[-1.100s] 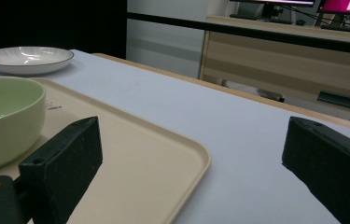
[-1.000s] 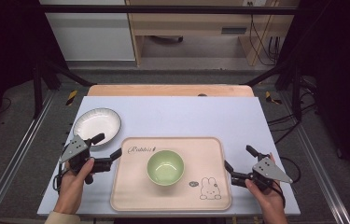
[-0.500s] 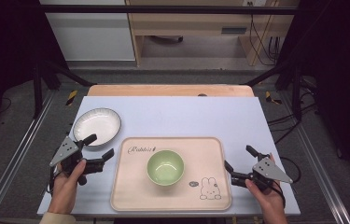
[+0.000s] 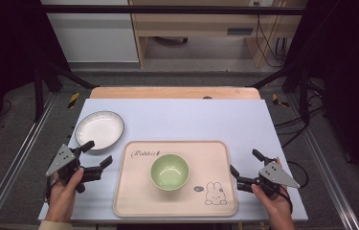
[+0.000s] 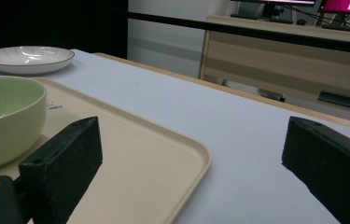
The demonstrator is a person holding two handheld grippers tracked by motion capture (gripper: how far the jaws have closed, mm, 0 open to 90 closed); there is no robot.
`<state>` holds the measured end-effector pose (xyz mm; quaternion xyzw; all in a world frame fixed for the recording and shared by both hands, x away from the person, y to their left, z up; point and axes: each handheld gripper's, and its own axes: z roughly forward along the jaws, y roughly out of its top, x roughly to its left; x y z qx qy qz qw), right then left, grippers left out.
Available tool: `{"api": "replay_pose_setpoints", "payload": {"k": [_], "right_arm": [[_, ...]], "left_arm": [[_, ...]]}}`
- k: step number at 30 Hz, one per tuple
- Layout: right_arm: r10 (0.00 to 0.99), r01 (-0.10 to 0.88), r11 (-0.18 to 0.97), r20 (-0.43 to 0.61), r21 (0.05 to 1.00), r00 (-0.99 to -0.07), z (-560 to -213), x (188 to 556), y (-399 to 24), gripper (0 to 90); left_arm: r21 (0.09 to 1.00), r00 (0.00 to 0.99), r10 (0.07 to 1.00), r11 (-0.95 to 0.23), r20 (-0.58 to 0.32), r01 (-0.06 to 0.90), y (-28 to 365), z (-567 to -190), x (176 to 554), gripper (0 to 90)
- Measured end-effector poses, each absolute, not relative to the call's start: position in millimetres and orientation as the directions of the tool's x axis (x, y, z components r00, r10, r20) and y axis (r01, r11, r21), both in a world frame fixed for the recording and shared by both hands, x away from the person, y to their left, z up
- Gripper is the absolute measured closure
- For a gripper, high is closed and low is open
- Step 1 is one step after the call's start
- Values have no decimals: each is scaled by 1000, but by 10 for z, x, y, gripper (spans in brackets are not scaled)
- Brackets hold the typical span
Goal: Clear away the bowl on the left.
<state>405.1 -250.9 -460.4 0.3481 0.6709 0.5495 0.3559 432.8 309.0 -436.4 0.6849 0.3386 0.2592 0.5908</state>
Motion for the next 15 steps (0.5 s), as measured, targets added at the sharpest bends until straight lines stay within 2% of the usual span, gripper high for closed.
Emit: {"api": "replay_pose_setpoints", "payload": {"k": [8,15], "right_arm": [[857,78,153,-93,985,-507,-4604,4050,-2505,51],[856,85,150,-86,985,-510,-4608,4051,-2504,45]], "left_arm": [[978,651,759,-130,-8,164,3058,-4465,4285,59],[974,653,757,-136,-15,180,3058,-4521,4293,54]]}}
